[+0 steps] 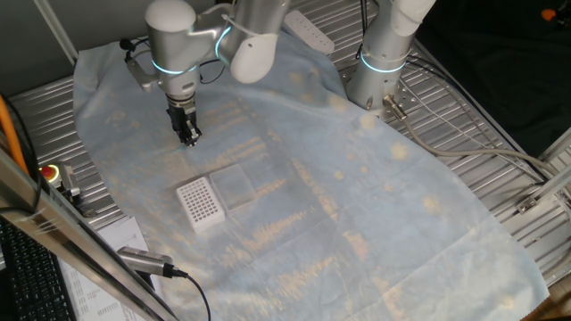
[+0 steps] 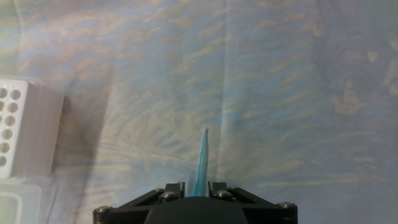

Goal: Insert a medium pipette tip into the holder for medium pipette tips

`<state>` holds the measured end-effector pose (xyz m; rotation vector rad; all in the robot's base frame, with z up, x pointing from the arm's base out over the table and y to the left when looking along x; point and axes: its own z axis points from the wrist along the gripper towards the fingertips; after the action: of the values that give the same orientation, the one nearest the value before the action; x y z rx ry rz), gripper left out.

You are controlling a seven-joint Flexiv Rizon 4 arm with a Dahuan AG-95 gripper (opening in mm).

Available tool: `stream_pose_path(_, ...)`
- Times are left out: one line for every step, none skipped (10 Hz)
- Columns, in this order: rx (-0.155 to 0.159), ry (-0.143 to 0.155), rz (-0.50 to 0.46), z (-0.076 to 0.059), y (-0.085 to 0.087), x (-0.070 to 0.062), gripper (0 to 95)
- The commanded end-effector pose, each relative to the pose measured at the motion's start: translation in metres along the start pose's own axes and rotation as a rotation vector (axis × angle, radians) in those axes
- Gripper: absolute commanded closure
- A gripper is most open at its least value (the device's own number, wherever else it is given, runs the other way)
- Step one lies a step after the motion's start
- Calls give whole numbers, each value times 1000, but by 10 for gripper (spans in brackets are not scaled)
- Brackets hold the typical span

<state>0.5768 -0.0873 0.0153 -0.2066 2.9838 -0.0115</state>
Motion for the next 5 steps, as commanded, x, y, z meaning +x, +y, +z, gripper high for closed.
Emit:
stream_pose_path(-4, -1, 0, 0, 0, 1, 760)
stream_pose_path(-4, -3, 0, 1, 0, 2, 760)
stream_pose_path(-4, -9, 0, 1, 0, 4, 760)
stream_pose_path(-3, -13, -1, 2, 0, 5, 760)
stream_pose_path(-3, -13, -1, 2, 0, 5, 760)
